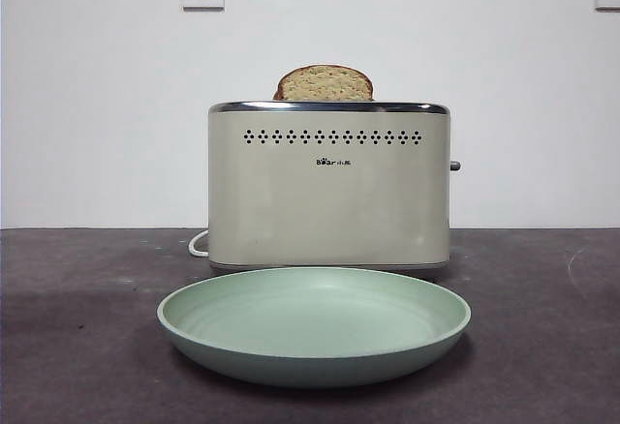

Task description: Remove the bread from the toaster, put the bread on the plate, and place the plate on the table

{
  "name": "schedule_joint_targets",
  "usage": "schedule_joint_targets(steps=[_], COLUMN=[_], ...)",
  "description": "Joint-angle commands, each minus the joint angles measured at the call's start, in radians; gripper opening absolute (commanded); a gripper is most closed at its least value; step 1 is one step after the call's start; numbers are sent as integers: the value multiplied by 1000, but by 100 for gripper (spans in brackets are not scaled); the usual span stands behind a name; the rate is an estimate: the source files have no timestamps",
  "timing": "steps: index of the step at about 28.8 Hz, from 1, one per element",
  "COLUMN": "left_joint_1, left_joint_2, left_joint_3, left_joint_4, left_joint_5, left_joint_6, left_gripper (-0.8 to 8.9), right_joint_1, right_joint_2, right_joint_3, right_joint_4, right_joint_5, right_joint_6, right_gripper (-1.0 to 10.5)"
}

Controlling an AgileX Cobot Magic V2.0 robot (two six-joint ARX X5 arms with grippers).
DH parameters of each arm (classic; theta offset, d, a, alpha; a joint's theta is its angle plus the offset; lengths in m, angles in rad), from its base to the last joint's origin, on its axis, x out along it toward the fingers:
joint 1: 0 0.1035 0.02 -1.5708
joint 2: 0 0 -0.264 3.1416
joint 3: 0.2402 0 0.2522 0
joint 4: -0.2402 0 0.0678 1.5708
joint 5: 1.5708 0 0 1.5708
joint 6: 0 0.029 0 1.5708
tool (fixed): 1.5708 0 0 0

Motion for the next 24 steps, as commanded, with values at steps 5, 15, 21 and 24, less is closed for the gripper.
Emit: schedule_joint_targets(steps=[5, 15, 21, 24], left_joint_1=[-3, -32, -109, -160], left_joint_2=[3, 150, 313, 407], left_joint_3=[1, 1, 20, 53], left_joint_4=[61, 286, 463, 539], left_joint_5=[13, 104, 105, 101], left_joint_6=[-1, 2, 11, 24], left_gripper=[621, 621, 621, 621], right_joint_1=[2, 2, 2, 2], right_joint_2=[0, 6, 9, 10], right_joint_3=[2, 2, 2, 2], right_joint_4=[7, 18, 18, 17], right_joint_5=[-4, -2, 14, 14], right_joint_6=[-8, -8, -8, -6], right_gripper=[661, 661, 661, 661])
